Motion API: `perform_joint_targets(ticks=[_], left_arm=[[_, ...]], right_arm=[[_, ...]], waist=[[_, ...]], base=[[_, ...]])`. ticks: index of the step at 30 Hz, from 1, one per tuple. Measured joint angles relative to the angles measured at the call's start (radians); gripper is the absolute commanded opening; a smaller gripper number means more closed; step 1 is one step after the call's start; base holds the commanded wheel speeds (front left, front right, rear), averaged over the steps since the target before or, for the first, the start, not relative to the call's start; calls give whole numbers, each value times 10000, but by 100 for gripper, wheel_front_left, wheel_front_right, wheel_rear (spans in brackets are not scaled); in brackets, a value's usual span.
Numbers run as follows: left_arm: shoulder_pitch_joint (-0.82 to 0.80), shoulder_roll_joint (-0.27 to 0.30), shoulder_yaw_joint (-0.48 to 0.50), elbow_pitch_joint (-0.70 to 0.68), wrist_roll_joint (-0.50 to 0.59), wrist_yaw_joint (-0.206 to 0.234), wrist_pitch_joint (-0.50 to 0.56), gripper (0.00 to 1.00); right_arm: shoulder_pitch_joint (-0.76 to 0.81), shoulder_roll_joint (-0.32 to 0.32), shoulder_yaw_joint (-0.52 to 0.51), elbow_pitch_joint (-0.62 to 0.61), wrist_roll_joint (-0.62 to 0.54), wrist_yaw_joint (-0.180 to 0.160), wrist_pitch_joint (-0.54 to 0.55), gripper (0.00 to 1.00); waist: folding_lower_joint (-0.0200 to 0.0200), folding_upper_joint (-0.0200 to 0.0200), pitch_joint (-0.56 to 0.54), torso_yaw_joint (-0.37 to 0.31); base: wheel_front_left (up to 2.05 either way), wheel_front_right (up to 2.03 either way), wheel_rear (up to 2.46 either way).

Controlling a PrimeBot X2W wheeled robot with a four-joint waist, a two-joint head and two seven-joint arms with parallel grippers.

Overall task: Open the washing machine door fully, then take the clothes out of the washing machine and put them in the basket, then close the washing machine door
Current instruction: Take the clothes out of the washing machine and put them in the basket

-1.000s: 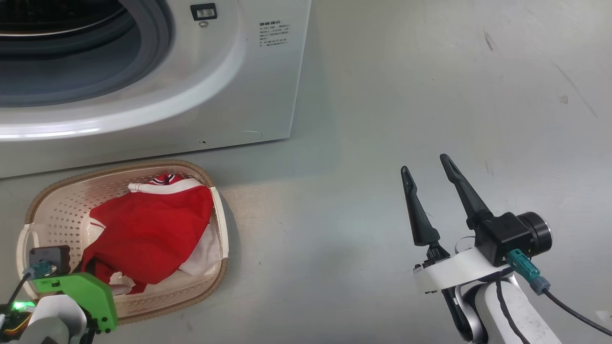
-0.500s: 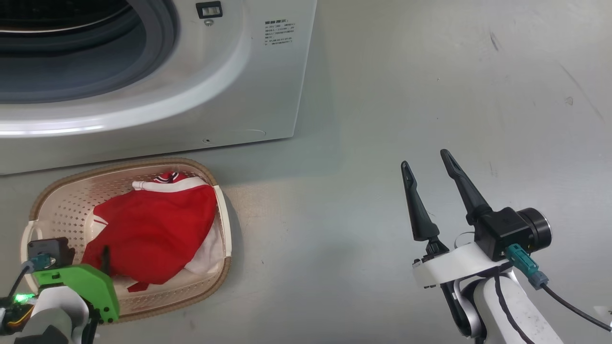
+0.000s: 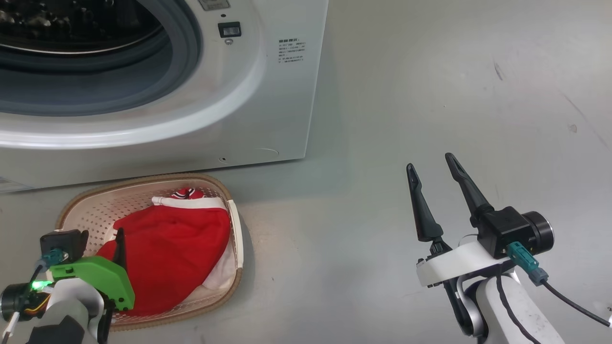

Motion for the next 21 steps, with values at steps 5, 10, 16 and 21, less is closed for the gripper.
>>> perform_joint_targets(ticks=[5,10,16,21], left_arm=[[-86,-186,-56,-140,0,-90,-378,100],[-110,-330,-4,-502,-25,-173,-558,100],[-158,-593,27,-1089,-59,-257,-587,100],[-145,-671,27,-1893,-58,-265,-585,100]], right_arm=[[0,-2,-138,178,127,13,-69,100],[10,-4,-309,337,257,23,-73,100],[181,-19,-560,514,403,25,-75,100],[499,-50,-729,575,635,27,-77,100]], waist=[[0,0,-447,148],[0,0,-947,338],[0,0,-1591,613],[0,0,-2149,873]], base=[[0,0,0],[0,0,0],[0,0,0],[0,0,0]])
